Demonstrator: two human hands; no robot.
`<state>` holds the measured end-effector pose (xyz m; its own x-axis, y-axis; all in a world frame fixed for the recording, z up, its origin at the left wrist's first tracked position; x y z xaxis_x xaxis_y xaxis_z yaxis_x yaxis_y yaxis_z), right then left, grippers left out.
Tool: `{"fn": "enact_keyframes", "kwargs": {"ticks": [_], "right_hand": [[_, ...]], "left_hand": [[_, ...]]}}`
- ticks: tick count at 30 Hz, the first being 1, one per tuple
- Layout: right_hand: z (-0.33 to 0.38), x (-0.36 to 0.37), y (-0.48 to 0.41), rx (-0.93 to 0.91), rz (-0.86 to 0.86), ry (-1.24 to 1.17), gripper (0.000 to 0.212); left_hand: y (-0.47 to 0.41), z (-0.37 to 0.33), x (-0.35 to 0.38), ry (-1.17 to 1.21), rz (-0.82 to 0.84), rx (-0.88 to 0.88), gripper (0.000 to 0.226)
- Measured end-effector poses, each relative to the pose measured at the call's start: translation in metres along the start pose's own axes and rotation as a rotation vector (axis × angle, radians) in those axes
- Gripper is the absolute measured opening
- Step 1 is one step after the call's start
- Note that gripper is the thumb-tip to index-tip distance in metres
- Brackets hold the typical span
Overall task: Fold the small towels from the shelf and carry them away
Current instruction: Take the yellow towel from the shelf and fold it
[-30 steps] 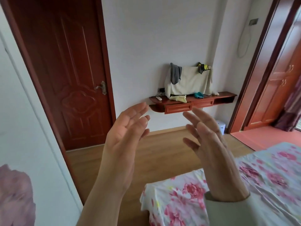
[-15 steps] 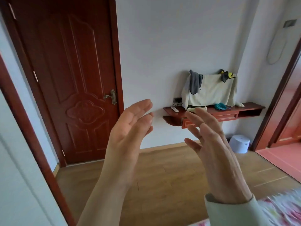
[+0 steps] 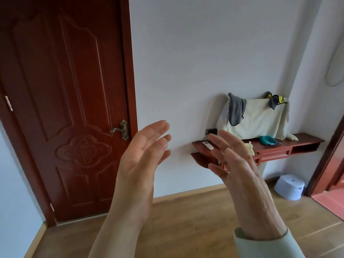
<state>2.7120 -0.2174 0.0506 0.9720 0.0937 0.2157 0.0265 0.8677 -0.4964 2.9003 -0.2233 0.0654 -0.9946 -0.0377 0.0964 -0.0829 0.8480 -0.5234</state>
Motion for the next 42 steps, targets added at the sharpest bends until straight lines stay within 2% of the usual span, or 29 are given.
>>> {"fn": "enact_keyframes", "kwargs": {"ticks": [7, 11, 17, 20, 24, 28, 32, 34, 42], "right_hand": [[-0.082, 0.004, -0.111, -0.005, -0.102, 0.054, 0.057], [-0.114, -0.003, -0.175, -0.004, -0.194, 0.066, 0.062], [-0.151, -0.044, -0.247, 0.010, -0.297, 0.143, 0.051], [-0.163, -0.072, -0.272, -0.003, -0.334, 0.175, 0.053], [-0.175, -0.122, -0.305, -0.021, -0.381, 0.190, 0.052], [-0.180, -0.189, -0.343, -0.031, -0.426, 0.218, 0.053], [-0.173, -0.258, -0.380, -0.041, -0.456, 0.279, 0.044], [-0.167, -0.294, -0.392, -0.050, -0.485, 0.304, 0.043], [-0.136, -0.421, -0.402, -0.112, -0.709, 0.353, 0.058]], "left_hand": [[-0.130, 0.088, -0.011, 0.045, 0.095, -0.003, 0.037], [-0.202, 0.130, -0.003, 0.075, 0.191, -0.015, 0.037], [-0.286, 0.189, 0.034, 0.165, 0.297, -0.048, 0.040], [-0.317, 0.214, 0.064, 0.178, 0.340, -0.048, 0.037], [-0.354, 0.250, 0.116, 0.180, 0.375, -0.057, 0.025], [-0.386, 0.279, 0.189, 0.192, 0.432, -0.069, 0.024], [-0.422, 0.297, 0.271, 0.263, 0.465, -0.060, 0.022], [-0.434, 0.304, 0.312, 0.301, 0.499, -0.042, 0.029], [-0.457, 0.339, 0.470, 0.451, 0.693, -0.076, 0.033]]}}
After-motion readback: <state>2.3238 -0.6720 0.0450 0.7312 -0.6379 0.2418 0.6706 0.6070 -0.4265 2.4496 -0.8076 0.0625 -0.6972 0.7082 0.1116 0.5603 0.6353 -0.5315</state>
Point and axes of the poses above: each hand's wrist, its own y-axis away from the middle knuckle, its own x-axis out of the palm, z = x × y, the point moved 3 cm from there along -y, towards the middle knuckle, and after that the axes turned 9 degrees about -y, right-handed, at the moved point
